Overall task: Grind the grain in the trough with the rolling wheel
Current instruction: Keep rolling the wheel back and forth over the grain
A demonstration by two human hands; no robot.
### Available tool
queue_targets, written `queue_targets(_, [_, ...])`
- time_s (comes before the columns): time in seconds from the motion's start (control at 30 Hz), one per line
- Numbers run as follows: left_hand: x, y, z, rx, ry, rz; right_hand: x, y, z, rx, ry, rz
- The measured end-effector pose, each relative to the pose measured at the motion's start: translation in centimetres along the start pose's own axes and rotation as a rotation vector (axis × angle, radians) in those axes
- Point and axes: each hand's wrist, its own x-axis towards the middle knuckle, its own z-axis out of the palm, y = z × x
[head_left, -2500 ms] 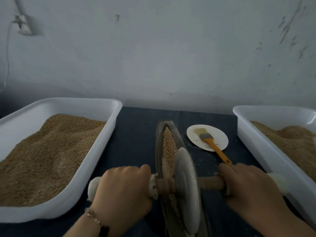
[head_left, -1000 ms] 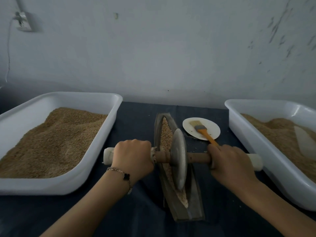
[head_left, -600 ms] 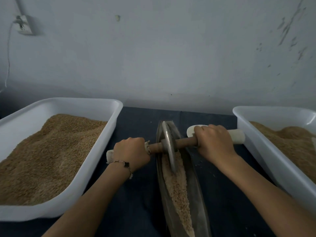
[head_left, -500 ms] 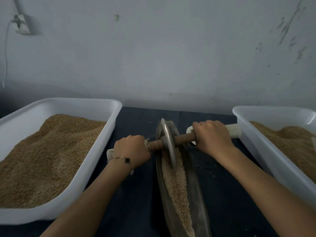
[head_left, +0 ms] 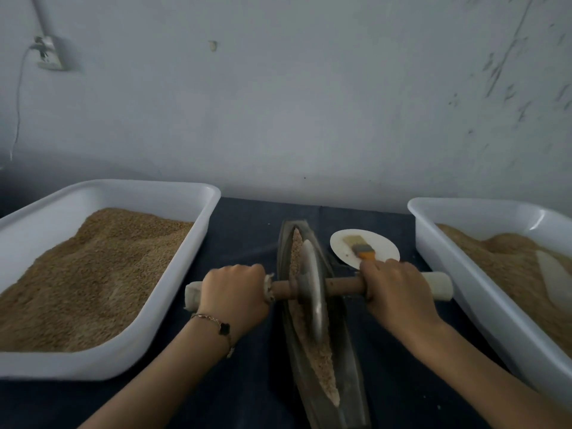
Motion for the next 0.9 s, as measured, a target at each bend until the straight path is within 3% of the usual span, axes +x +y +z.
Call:
queue_targets(0.17, [-3.6, 1.5, -2.1, 0.128, 0.086, 0.080, -4.2, 0.7, -0.9, 0.038, -0.143, 0.020])
queue_targets(0.33, [-3.9, 1.2, -2.0, 0.109, 0.055, 0.071, -4.9, 0.2, -1.9, 0.048, -0.014, -0.066])
queue_targets(0.53, [-0.4, 0.1, 0.6, 0.027, 0.038, -0.014, -0.2, 0.1, 0.6, -0.008, 0.135, -0.051])
queue_targets(0.9, [8.8, -1.3, 1.5, -0.077, -0.032, -0.107, 9.2, 1.2, 3.9, -0.056, 0.079, -0.004])
